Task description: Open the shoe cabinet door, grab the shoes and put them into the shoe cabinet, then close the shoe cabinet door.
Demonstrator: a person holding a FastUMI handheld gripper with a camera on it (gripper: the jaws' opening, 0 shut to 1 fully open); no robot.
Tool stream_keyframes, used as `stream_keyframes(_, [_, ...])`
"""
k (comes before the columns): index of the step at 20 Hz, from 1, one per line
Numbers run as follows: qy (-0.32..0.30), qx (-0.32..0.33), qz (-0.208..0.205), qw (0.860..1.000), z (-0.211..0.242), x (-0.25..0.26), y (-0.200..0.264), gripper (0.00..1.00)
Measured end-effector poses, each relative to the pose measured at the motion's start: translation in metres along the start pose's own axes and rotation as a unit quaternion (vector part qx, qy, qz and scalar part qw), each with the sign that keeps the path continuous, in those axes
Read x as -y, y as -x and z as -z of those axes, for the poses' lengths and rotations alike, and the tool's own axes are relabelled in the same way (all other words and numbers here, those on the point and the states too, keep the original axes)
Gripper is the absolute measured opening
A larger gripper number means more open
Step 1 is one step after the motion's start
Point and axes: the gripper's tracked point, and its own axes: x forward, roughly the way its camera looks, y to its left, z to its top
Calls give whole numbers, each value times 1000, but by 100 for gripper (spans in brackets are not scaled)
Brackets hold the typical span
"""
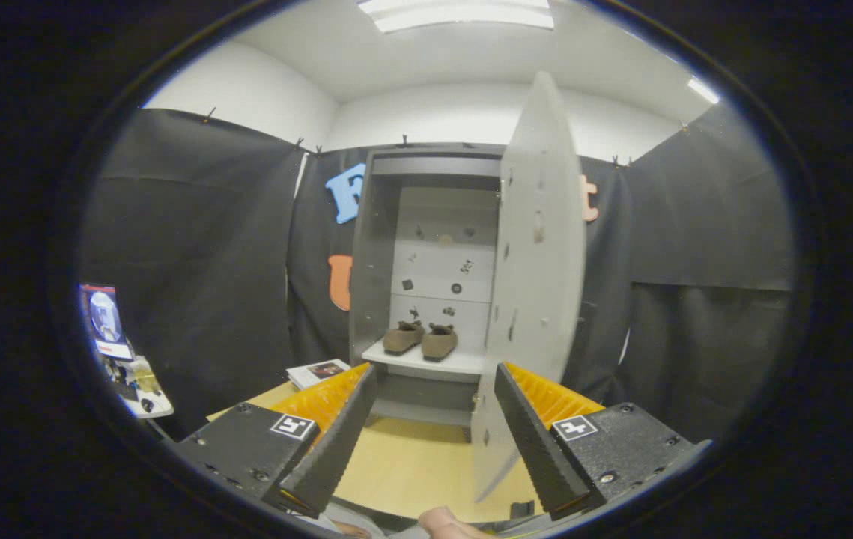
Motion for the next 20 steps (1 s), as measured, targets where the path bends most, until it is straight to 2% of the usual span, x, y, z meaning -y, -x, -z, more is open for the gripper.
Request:
stream_keyframes(4, [-18,16,30,999,0,65,31,100])
stream_keyframes(8, [-18,17,66,998,-6,133,36,100])
stream_keyframes(11, [-30,10,88,996,-4,190,28,100])
stream_keyframes(13, [-31,7,82,996,0,218,17,100])
stream_keyframes(17, [15,39,99,994,-6,284,-10,100])
stream_keyframes(20, [36,34,99,994,4,305,-31,100])
